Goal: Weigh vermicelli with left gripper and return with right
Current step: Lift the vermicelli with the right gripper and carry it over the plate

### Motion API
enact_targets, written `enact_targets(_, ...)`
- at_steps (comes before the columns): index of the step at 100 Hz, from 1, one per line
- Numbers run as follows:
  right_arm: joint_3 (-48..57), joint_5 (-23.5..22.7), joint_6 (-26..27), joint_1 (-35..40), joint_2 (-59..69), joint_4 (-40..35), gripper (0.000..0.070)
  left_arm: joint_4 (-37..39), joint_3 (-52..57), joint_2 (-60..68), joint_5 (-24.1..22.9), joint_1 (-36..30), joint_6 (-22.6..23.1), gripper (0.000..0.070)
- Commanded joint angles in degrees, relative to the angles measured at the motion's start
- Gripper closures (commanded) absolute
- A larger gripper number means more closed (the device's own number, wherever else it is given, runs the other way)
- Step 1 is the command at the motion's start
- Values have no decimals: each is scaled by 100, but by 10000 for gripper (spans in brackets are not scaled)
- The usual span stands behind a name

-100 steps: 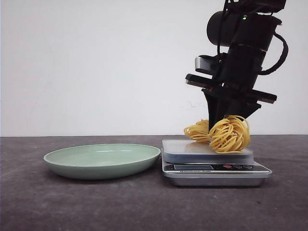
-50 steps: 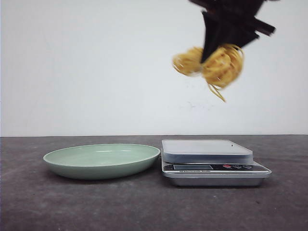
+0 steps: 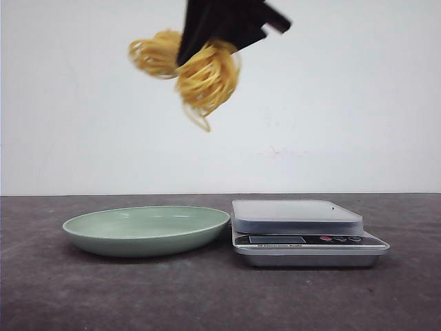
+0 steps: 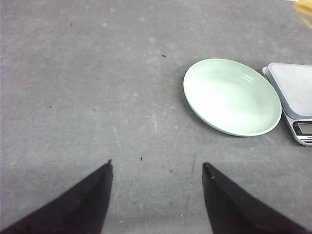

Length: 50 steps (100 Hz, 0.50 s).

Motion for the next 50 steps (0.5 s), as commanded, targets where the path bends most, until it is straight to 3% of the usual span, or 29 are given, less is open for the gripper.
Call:
enact_targets(1, 192, 26, 70, 55, 245, 96, 696, 46, 61, -4, -17, -31, 37, 363)
enact_targets(29, 837, -13, 289, -33, 1298, -81, 696, 44, 61, -4, -17, -31, 13, 363)
enact_targets(50, 1598, -310, 1357, -85, 2142, -328, 696, 44, 61, -4, -17, -31, -4, 363)
